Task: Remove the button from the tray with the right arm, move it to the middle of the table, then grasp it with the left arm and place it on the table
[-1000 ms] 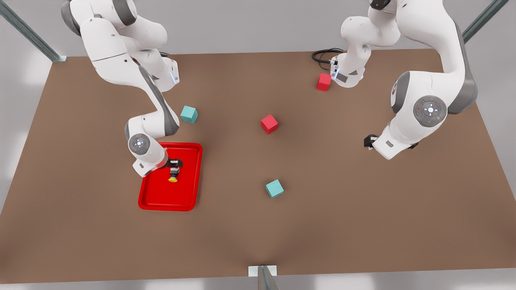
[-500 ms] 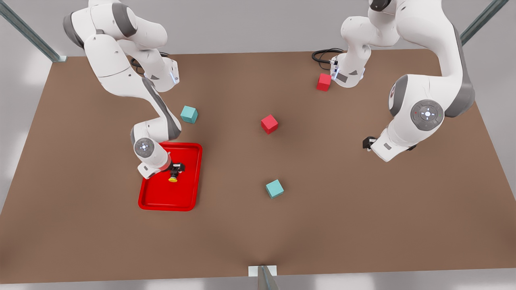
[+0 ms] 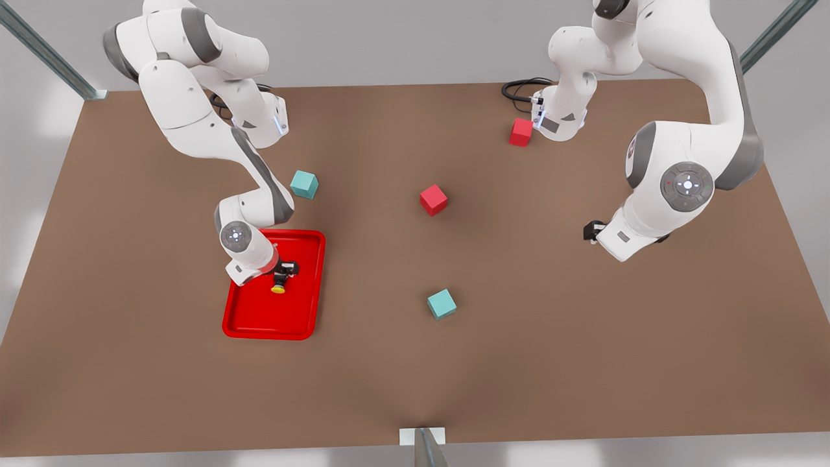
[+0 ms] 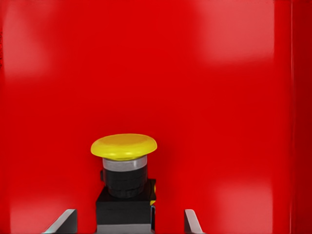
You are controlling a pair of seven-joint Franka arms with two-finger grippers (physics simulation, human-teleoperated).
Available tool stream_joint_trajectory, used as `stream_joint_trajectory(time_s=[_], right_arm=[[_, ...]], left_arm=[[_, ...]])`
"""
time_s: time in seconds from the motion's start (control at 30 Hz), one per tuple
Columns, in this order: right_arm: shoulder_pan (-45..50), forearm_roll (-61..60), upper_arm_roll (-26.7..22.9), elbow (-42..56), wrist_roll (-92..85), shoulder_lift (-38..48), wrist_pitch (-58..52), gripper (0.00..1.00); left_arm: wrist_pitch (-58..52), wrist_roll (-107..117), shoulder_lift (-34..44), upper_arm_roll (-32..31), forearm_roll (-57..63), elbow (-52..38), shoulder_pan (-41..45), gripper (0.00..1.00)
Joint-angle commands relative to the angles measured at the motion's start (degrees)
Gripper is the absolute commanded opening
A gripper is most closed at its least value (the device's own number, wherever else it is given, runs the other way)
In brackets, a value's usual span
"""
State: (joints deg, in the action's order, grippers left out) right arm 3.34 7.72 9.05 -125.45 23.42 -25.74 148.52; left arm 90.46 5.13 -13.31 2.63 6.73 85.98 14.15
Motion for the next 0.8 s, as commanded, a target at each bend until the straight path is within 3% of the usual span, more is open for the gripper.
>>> stream_joint_trajectory(time_s=[0.0, 0.07, 0.13, 0.2, 0.27, 0.4, 0.43, 0.47, 0.63, 0.77], right_arm=[[0.0, -0.1, 0.0, 0.0, 0.6, 0.0, 0.5, 0.73], [0.0, -0.1, 0.0, 0.2, 0.6, -0.3, 0.5, 0.66], [0.0, -0.1, 0.0, 0.4, 0.6, -0.6, 0.6, 0.66], [0.0, -0.1, 0.0, 0.4, 0.5, -0.9, 1.1, 0.44], [0.0, -0.1, 0.0, 0.6, 0.5, -0.9, 1.1, 0.38], [0.1, -0.1, 0.9, 1.4, 0.0, 0.4, 0.3, 0.37], [0.0, -0.1, 2.0, 4.1, 0.0, 2.2, -4.5, 0.37], [0.0, -0.2, 3.9, 9.2, 0.3, 2.4, -11.8, 0.37], [2.0, -0.2, 13.0, 22.2, 15.3, 2.3, -24.3, 0.38], [15.9, -0.2, 12.9, 32.9, 35.9, -3.6, -24.4, 0.38]], left_arm=[[0.0, 0.0, 0.0, 0.0, 0.0, 0.0, 0.0, 1.0], [0.0, 0.0, 0.0, 0.0, 0.0, 0.0, 0.0, 1.0], [0.0, 0.0, 0.0, 0.0, 0.0, 0.0, 0.0, 1.0], [0.0, 0.0, 0.0, 0.0, 0.0, 0.1, 0.0, 1.0], [0.0, 0.0, 0.0, 0.0, 0.0, 0.1, 0.0, 1.0], [0.0, -0.1, 0.0, 0.0, 0.0, 0.1, 0.0, 1.0], [0.0, -0.1, 0.0, 0.0, 0.0, 0.1, 0.0, 1.0], [0.0, 0.0, 0.0, 0.0, 0.0, 0.1, 0.0, 1.0], [0.0, 0.0, -0.1, 0.0, 0.0, 0.1, -0.1, 1.0], [-0.4, 0.1, -0.1, 0.0, 0.0, 0.1, 0.0, 1.0]])
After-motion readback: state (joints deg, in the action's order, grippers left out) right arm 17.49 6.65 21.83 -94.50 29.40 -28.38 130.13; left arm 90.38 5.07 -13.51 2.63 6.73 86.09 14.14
